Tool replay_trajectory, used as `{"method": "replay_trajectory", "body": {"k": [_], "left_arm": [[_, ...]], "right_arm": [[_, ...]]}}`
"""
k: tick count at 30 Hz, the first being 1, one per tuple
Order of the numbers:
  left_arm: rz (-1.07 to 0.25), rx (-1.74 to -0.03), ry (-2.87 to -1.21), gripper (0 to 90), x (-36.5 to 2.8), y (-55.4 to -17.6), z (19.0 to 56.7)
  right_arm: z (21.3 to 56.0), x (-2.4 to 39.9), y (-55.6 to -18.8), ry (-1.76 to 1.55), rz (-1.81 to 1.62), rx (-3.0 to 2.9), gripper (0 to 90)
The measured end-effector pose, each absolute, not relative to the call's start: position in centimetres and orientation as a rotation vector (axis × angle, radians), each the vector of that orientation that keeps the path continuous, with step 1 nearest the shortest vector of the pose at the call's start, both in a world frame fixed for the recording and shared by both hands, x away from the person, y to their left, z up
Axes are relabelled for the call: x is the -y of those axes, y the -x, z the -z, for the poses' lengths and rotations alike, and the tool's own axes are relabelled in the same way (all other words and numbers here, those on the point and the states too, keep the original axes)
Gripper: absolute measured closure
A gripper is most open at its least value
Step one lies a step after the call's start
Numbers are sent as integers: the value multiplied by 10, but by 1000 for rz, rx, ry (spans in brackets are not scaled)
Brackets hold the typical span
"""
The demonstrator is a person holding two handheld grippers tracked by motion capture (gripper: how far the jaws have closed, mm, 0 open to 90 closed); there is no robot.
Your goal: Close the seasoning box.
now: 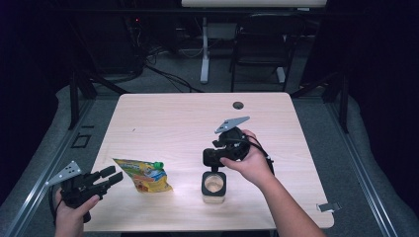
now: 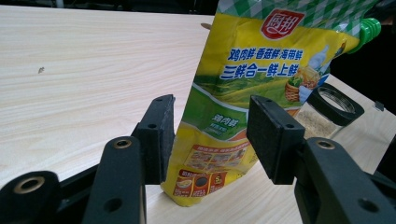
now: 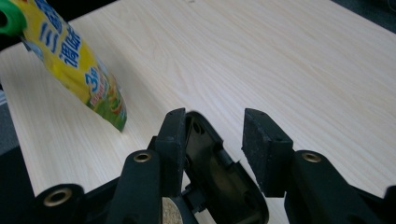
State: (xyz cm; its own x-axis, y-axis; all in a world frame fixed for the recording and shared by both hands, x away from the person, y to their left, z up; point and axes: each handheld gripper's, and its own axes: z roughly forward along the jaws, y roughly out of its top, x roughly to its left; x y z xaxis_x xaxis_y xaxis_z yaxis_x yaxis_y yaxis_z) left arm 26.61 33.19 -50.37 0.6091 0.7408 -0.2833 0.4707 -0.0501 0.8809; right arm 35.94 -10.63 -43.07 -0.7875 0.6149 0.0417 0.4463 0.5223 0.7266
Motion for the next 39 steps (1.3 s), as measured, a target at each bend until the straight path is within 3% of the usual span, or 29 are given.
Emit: {"method": "replay_trajectory", "body": {"k": [27,39], "left_arm": [[-292,-1017,-1699,521,-332,-266,505],[-292,-1021,-1697,524,-331,-267,506]], "right_arm": [[436,105,-337,-707,-1089,-2496,729],[436,111,-327,-630,-1021,-2481,842]]}}
